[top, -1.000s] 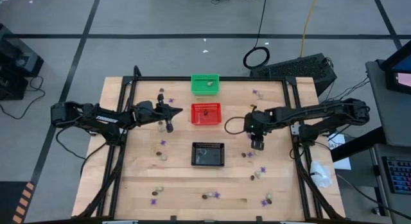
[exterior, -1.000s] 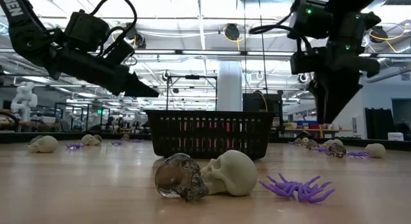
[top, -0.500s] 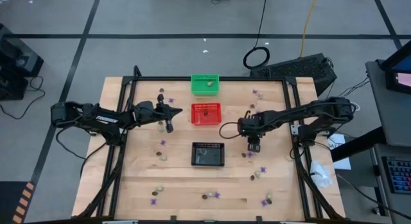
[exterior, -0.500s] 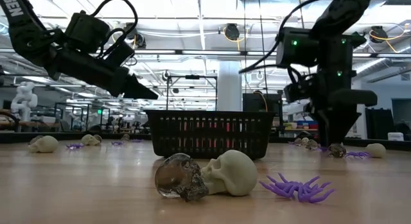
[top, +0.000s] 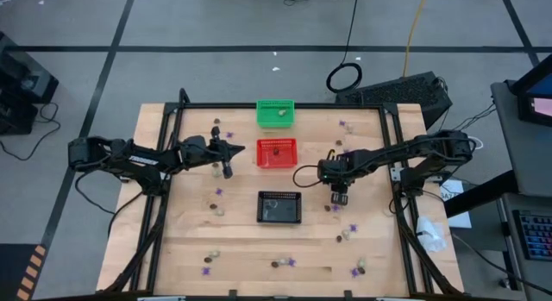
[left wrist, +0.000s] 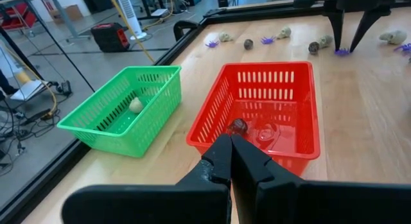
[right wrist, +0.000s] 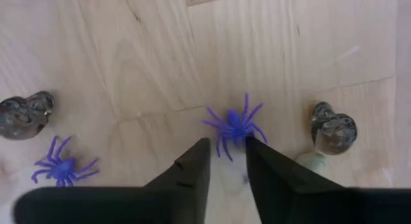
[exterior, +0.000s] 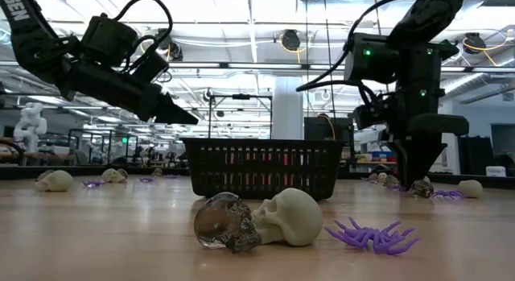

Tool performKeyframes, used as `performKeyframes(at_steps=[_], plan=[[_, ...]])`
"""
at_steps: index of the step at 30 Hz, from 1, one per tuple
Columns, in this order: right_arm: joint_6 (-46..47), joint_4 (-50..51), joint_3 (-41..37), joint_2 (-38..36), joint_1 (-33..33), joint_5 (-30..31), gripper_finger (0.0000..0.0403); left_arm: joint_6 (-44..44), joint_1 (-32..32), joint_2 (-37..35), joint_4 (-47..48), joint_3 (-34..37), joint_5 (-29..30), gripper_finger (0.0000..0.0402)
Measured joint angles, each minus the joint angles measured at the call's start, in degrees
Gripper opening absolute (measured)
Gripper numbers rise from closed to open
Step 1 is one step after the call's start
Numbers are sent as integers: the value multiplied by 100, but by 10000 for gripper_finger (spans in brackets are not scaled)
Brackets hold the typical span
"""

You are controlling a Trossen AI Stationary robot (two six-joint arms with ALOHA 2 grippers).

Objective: Sort Halloween decoration
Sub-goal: Put the violet spider toy into the black basket

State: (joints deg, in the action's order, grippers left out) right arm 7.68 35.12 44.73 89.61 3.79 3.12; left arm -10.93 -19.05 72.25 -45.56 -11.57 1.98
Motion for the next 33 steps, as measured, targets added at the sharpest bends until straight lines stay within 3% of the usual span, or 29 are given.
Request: performKeyframes(at_steps=[7, 14, 19, 23, 33], plan=[[-105, -64, -4, -19, -6, 249, 5, 7, 0, 0, 2, 0, 0, 3], [-109, 46, 177, -5, -95, 201, 1, 9, 0, 0, 4, 0, 0, 3], [62, -152, 356, -10, -105, 537, 7, 10, 0, 0, 3, -2, 1, 3], [157, -237, 410, -11, 100, 623, 37, 12, 0, 0, 4, -2, 0, 3], [-136, -801, 420, -12, 685, 432, 181, 16, 0, 0, 7, -2, 0, 3]])
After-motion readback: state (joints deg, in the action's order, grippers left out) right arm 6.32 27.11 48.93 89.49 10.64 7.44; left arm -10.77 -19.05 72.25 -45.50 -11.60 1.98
